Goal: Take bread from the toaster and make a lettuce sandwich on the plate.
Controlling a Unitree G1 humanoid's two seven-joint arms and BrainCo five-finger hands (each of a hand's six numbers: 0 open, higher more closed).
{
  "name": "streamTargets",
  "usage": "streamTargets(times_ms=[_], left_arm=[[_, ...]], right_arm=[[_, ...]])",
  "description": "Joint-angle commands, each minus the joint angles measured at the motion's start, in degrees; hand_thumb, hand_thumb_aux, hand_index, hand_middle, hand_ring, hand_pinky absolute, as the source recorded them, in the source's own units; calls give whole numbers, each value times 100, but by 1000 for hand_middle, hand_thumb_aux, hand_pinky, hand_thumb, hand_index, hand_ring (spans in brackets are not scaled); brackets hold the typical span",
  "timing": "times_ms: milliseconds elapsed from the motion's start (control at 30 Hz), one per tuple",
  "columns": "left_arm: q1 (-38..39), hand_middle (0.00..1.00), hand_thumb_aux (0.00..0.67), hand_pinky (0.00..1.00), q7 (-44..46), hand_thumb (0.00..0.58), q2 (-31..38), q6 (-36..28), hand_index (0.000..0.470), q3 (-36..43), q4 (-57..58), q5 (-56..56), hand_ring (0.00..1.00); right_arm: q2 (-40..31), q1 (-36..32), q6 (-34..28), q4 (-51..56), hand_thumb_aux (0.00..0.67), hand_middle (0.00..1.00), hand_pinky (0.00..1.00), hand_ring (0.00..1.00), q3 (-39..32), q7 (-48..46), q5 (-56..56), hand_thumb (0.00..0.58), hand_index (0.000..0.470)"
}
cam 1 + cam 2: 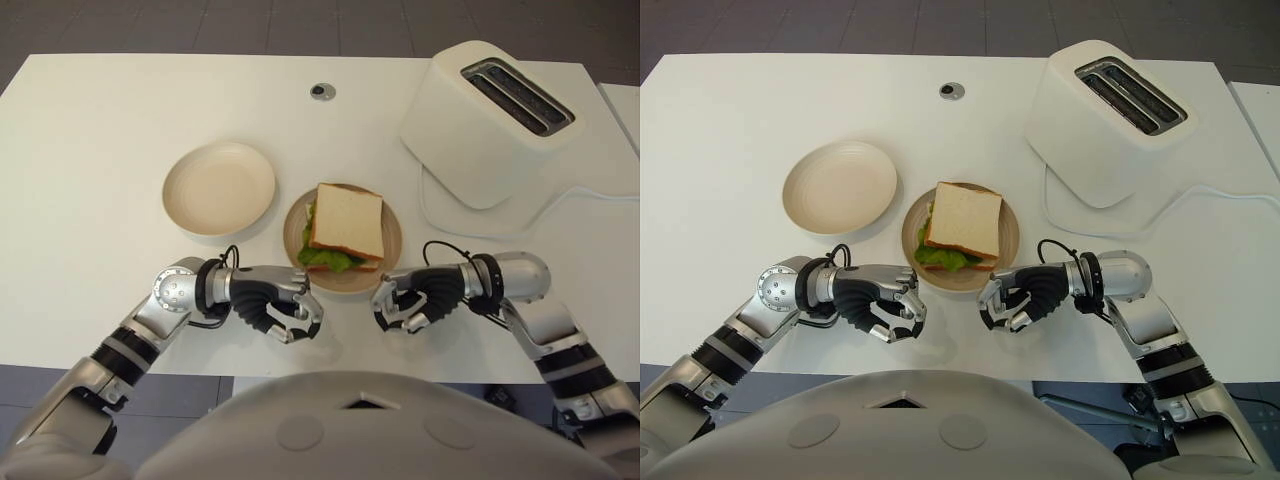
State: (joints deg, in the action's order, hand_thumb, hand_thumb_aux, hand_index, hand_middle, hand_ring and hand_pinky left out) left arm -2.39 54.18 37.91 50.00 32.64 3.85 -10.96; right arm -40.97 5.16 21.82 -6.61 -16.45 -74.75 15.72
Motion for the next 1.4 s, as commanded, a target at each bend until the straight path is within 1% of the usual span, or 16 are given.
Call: streamTargets(times_ms=[33,300,333,400,467,500,567,600,633,700,733,767,800,833,933,1400], left_arm=[[-3,1000,670,1000,-23,580,-58,-215,470,-49,197,666,1000],[-975,1000,670,1000,-2394,580,-703,-1073,470,-461,2006,3618,1000],[-1096,1000,536,1000,-2772,557,-747,-1116,376,-493,2139,3894,1000],[-1381,1000,376,1000,-3721,468,-889,-1124,264,-628,2370,4368,1000],[-1624,1000,26,1000,-4602,45,-1100,-908,18,-846,2562,4492,1000],[-1698,1000,3,1000,-4923,5,-1180,-811,2,-944,2604,4493,1000],[-1805,996,0,996,-5507,0,-1276,-676,0,-1113,2647,4553,996],[-1837,839,0,839,-5746,0,-1338,-603,0,-1223,2616,4516,839],[-1848,439,0,439,-5899,0,-1394,-505,0,-1313,2569,4424,439],[-1763,0,0,0,-5947,0,-1532,-137,0,-1504,2277,3835,0],[-1645,0,0,0,-5823,0,-1564,109,0,-1528,1985,3314,0],[-1512,0,0,0,-5646,0,-1560,268,0,-1500,1680,2807,0],[-1382,0,0,0,-5406,0,-1518,359,0,-1415,1331,2241,0],[-1277,0,0,0,-5167,0,-1450,405,0,-1334,982,1668,0],[-1188,0,0,0,-4735,0,-1417,219,0,-1488,437,650,0],[-1400,0,0,0,-4948,0,-2135,-130,0,-2334,1121,1821,0]], right_arm=[[-184,-90,70,252,670,1000,1000,1000,-238,-103,-481,580,470],[886,-1295,600,2215,670,1000,1000,1000,-140,2464,-2389,580,470],[1013,-1444,682,2396,670,1000,1000,1000,-87,2799,-2493,580,470],[1262,-1728,918,2713,670,1000,1000,1000,51,3477,-2674,580,470],[1467,-2003,1152,3016,670,1000,1000,1000,198,4083,-2795,580,470],[1552,-2110,1230,3121,670,1000,1000,1000,265,4318,-2828,580,470],[1689,-2283,1358,3238,670,1000,1000,1000,360,4685,-2857,580,470],[1778,-2345,1403,3228,670,1000,1000,1000,447,4852,-2781,580,470],[1835,-2381,1464,3203,670,1000,1000,1000,514,4966,-2710,580,470],[1959,-2455,1614,3087,670,1000,1000,1000,745,5285,-2522,580,470],[2008,-2511,1689,3005,670,949,949,949,918,5504,-2460,580,470],[2069,-2577,1757,2930,670,196,196,196,1109,5764,-2412,580,470],[2128,-2621,1742,2794,391,0,0,0,1299,5929,-2253,480,275],[2193,-2648,1729,2611,0,0,0,0,1465,6053,-2048,0,0],[2417,-2594,1676,2076,0,0,0,0,1749,6235,-1478,0,0],[2756,-2078,1646,1457,0,0,0,0,1617,6008,-1166,0,0]])
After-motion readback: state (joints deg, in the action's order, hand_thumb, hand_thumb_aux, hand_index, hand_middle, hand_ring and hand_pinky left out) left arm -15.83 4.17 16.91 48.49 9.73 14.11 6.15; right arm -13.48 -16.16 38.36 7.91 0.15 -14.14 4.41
